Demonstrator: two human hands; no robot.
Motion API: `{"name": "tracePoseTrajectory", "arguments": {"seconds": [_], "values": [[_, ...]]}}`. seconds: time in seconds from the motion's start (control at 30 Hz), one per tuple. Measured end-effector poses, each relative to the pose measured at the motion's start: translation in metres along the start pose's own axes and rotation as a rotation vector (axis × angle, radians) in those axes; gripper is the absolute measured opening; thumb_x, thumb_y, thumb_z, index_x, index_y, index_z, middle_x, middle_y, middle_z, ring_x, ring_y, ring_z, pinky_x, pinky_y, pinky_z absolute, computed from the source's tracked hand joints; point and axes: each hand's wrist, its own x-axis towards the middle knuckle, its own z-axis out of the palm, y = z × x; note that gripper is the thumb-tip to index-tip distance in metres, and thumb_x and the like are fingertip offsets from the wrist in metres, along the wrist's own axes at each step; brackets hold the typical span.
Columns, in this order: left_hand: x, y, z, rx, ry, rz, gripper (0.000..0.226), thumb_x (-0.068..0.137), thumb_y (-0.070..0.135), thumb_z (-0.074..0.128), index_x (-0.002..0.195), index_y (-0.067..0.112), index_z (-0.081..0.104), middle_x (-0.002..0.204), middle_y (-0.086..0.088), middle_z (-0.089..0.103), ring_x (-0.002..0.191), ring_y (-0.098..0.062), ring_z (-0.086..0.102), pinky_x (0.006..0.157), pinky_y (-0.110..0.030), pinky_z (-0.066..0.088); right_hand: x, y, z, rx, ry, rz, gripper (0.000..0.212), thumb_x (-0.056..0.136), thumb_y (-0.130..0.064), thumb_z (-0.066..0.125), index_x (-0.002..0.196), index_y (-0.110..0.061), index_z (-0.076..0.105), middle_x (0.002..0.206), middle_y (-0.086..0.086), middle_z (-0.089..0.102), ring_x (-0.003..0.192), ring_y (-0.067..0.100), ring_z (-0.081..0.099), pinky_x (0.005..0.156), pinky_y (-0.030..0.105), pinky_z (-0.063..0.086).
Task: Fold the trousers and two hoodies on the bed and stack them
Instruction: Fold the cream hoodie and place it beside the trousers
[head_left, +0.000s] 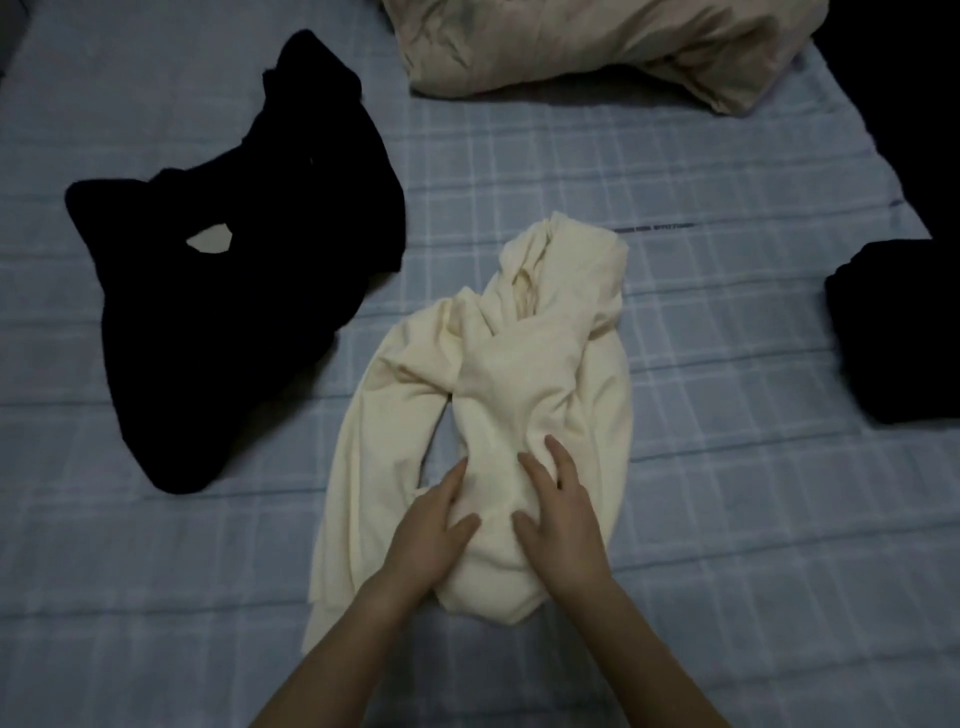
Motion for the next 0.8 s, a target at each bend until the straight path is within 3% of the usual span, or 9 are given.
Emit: {"name": "tracePoseTrajectory", "arguments": {"seconds": [0.1, 0.2, 0.27, 0.33, 0.4, 0.47, 0.57, 0.7, 0.8], "values": [[-0.013, 0.018, -0.003, 0.109, 0.124, -0.022, 0.040, 0.091, 0.011, 0.056, 0.128, 0.027, 0.061, 0.106, 0.000, 0.072, 0.096, -0.021, 0.066, 0.077, -0.027, 0.048, -0.008, 0.017, -0.021, 0.201, 0.079, -0.089, 0.050, 0.085, 0.008, 0.065, 0.131, -0.010, 0.061, 0.155, 0.005, 0.036, 0.139, 0.018, 0.043, 0.110, 0.010, 0.027], [-0.042, 0.067, -0.001, -0.052, 0.154, 0.188, 0.031, 0.085, 0.020, 0.055, 0.111, 0.035, 0.062, 0.088, 0.001, 0.072, 0.077, -0.009, 0.067, 0.070, -0.026, 0.052, -0.009, 0.034, -0.066, 0.219, 0.226, -0.157, 0.041, 0.079, 0.001, 0.074, 0.117, -0.013, 0.070, 0.139, -0.001, 0.054, 0.127, 0.001, 0.049, 0.106, 0.008, 0.031], [-0.059, 0.092, 0.001, -0.201, 0.068, 0.352, 0.037, 0.085, 0.032, 0.059, 0.121, 0.039, 0.061, 0.103, 0.012, 0.072, 0.091, 0.001, 0.066, 0.081, -0.017, 0.051, -0.009, 0.057, -0.097, 0.190, 0.320, -0.068, 0.040, 0.080, 0.001, 0.076, 0.119, -0.010, 0.069, 0.136, 0.005, 0.057, 0.124, 0.011, 0.054, 0.108, 0.021, 0.039], [-0.052, 0.090, 0.006, -0.141, 0.124, 0.408, 0.038, 0.087, 0.040, 0.060, 0.123, 0.028, 0.066, 0.121, 0.012, 0.066, 0.114, -0.006, 0.059, 0.100, -0.026, 0.044, -0.018, 0.075, -0.117, 0.173, 0.322, 0.165, 0.042, 0.089, 0.002, 0.066, 0.129, -0.007, 0.062, 0.143, 0.015, 0.049, 0.123, 0.030, 0.056, 0.107, 0.041, 0.044], [-0.040, 0.080, 0.011, -0.087, 0.136, 0.206, 0.048, 0.090, 0.037, 0.064, 0.135, 0.021, 0.056, 0.139, 0.000, 0.051, 0.129, -0.015, 0.045, 0.110, -0.031, 0.033, -0.032, 0.080, -0.117, 0.187, 0.417, 0.269, 0.035, 0.096, -0.005, 0.057, 0.131, -0.011, 0.060, 0.139, 0.013, 0.051, 0.119, 0.032, 0.057, 0.103, 0.043, 0.047], [-0.037, 0.077, 0.024, -0.224, -0.070, -0.028, 0.051, 0.094, 0.029, 0.064, 0.141, 0.029, 0.045, 0.145, 0.003, 0.045, 0.134, -0.011, 0.041, 0.111, -0.027, 0.033, -0.049, 0.065, -0.098, 0.299, 0.464, 0.218, 0.030, 0.096, -0.024, 0.059, 0.126, -0.022, 0.060, 0.126, 0.002, 0.057, 0.113, 0.023, 0.060, 0.096, 0.036, 0.049], [-0.046, 0.078, 0.057, -0.445, -0.236, -0.030, 0.045, 0.095, 0.023, 0.061, 0.131, 0.044, 0.043, 0.142, 0.014, 0.048, 0.126, 0.002, 0.046, 0.103, -0.016, 0.040, -0.067, 0.046, -0.053, 0.446, 0.214, 0.211, 0.057, 0.088, -0.047, 0.066, 0.140, -0.028, 0.051, 0.136, -0.009, 0.051, 0.124, 0.006, 0.050, 0.105, 0.027, 0.041], [-0.065, 0.078, 0.066, -0.580, -0.257, -0.015, 0.054, 0.089, -0.003, 0.065, 0.133, 0.024, 0.051, 0.125, 0.015, 0.059, 0.106, 0.013, 0.058, 0.088, -0.009, 0.045, -0.072, 0.046, -0.029, 0.582, 0.315, 0.282, 0.042, 0.092, -0.011, 0.068, 0.133, -0.015, 0.061, 0.132, 0.001, 0.063, 0.124, 0.016, 0.058, 0.106, 0.035, 0.047], [-0.077, 0.075, 0.057, -0.422, -0.086, 0.037, 0.053, 0.080, -0.004, 0.072, 0.124, 0.023, 0.059, 0.116, 0.016, 0.064, 0.104, 0.000, 0.063, 0.085, -0.007, 0.044, -0.078, 0.048, -0.038, 0.675, 0.387, 0.265, 0.032, 0.092, 0.000, 0.063, 0.122, -0.009, 0.068, 0.116, 0.004, 0.072, 0.111, 0.016, 0.067, 0.096, 0.030, 0.054]]}}
